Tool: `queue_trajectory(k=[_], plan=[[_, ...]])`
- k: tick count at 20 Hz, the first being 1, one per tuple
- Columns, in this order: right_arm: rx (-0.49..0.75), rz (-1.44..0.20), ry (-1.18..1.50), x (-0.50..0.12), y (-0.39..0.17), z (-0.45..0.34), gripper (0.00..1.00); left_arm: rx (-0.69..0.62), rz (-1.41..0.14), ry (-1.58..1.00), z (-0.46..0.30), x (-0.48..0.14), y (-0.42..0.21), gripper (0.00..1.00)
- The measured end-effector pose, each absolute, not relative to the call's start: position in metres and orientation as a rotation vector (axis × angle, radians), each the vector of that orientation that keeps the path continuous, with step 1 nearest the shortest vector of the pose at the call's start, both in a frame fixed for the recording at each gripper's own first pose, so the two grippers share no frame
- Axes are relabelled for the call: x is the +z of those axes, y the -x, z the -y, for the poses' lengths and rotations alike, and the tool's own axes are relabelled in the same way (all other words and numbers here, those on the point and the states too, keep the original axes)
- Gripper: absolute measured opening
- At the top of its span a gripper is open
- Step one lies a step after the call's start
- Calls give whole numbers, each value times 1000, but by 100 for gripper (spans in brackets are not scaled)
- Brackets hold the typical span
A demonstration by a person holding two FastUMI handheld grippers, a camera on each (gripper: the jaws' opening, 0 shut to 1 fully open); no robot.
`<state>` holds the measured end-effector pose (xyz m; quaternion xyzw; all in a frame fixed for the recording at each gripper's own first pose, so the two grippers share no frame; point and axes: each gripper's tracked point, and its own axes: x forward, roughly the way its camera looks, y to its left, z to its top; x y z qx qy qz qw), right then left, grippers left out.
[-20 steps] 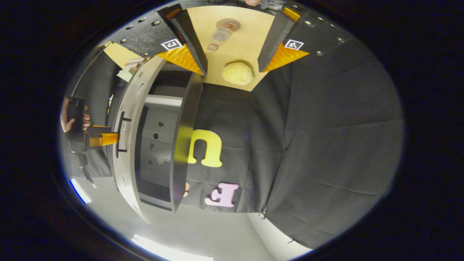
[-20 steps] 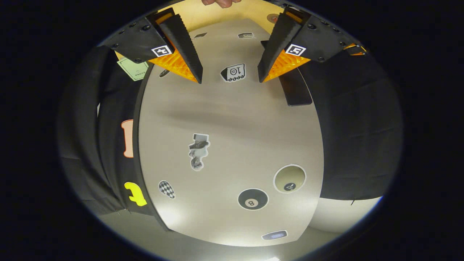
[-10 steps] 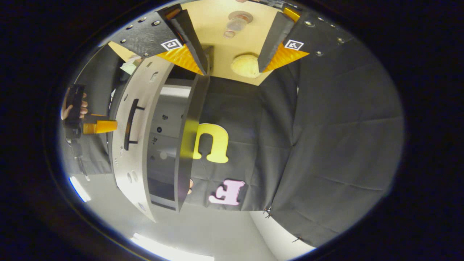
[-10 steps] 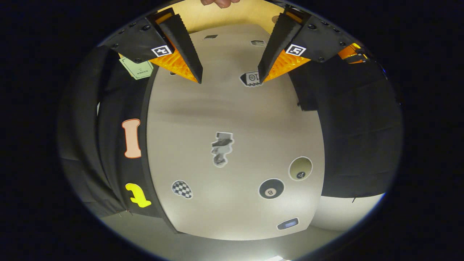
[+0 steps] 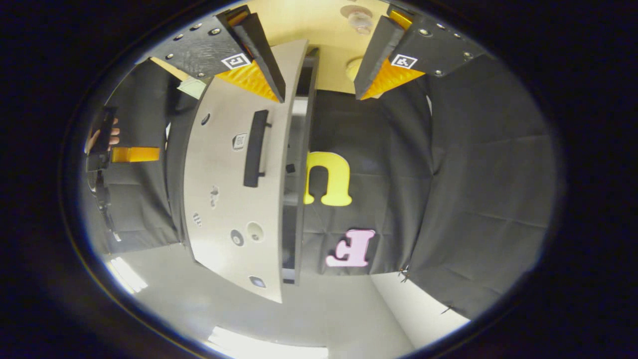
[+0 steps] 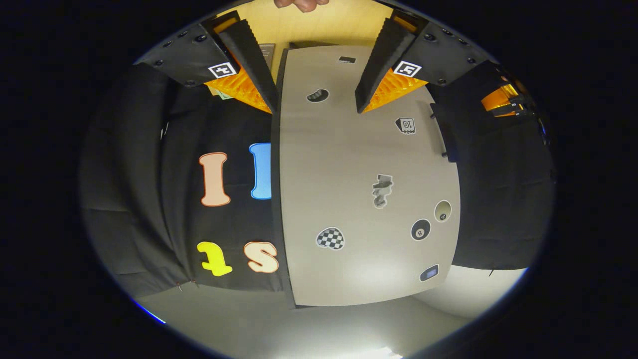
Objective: Open the cabinet door with the right hand, grasp the bottle in the cabinet with the left hand and place it on the coaster, then close the cabinet door with the right hand.
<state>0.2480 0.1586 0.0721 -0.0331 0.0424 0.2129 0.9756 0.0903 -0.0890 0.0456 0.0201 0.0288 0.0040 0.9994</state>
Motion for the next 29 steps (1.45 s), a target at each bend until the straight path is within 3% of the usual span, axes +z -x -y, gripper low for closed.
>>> queue_trajectory(k=[14, 29], plan=[[461, -116, -25, 27, -215, -63, 98, -39, -40, 25, 220, 32, -96, 86], [470, -149, -3, 17, -213, -26, 98, 48, -15, 35, 219, 54, -84, 86]])
